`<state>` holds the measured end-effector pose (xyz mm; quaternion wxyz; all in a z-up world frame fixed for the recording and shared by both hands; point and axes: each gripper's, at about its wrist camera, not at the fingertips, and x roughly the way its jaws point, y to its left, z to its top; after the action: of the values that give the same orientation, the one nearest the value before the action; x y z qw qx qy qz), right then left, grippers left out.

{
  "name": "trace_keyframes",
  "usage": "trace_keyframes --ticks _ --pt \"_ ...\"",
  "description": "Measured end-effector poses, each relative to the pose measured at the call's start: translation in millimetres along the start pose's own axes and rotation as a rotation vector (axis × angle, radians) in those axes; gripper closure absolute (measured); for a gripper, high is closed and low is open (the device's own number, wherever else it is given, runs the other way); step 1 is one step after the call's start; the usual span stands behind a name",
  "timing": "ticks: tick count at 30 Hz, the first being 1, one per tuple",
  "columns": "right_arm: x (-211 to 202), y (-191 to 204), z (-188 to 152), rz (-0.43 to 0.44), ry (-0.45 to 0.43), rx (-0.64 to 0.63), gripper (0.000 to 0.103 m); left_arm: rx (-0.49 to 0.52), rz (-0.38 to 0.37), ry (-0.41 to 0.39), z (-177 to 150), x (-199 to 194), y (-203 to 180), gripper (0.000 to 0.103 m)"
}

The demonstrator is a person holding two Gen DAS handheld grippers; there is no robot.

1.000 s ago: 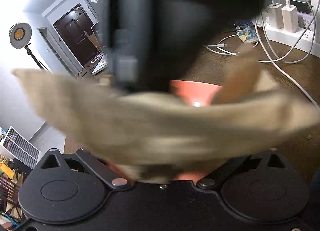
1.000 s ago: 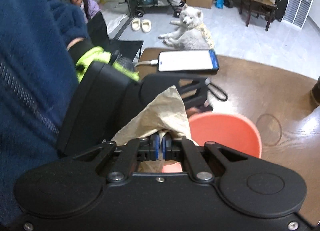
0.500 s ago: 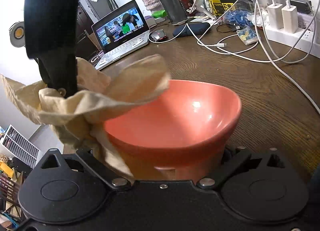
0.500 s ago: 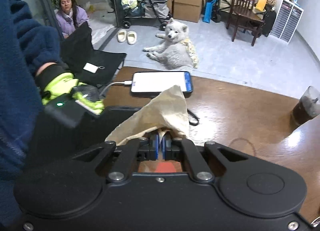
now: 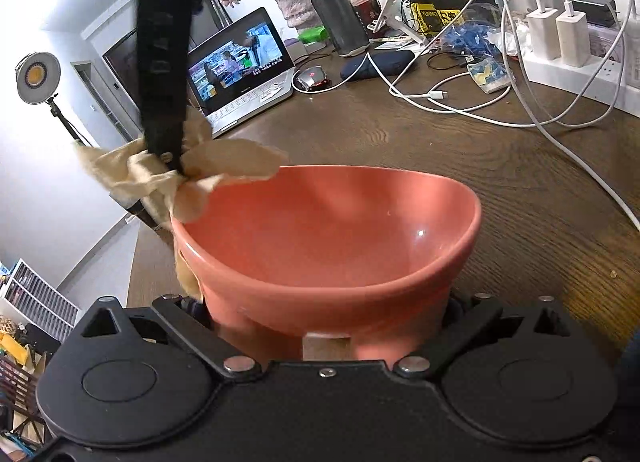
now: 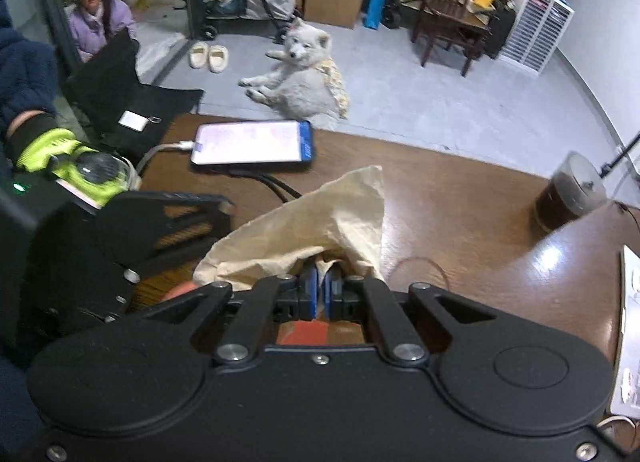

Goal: Clean bowl
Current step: 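Wipe the bowl's outer wall with the right tool's cloth while the left tool tilts the bowl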

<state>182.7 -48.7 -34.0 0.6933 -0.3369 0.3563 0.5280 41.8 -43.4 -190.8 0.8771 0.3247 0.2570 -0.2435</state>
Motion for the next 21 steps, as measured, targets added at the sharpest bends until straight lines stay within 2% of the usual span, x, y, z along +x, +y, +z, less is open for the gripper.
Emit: trace_keyframes --ticks 9,21 --pt "11.4 -27.1 -29.8 -0.026 0.107 0.032 0.099 -0.007 -0.003 0.001 -0.2 1.8 1.1 0.004" --pt "5.6 -19.9 -97.1 0.012 0.220 0.123 0.098 -0.028 -0.009 0.008 -0.6 3.9 2.6 0.004"
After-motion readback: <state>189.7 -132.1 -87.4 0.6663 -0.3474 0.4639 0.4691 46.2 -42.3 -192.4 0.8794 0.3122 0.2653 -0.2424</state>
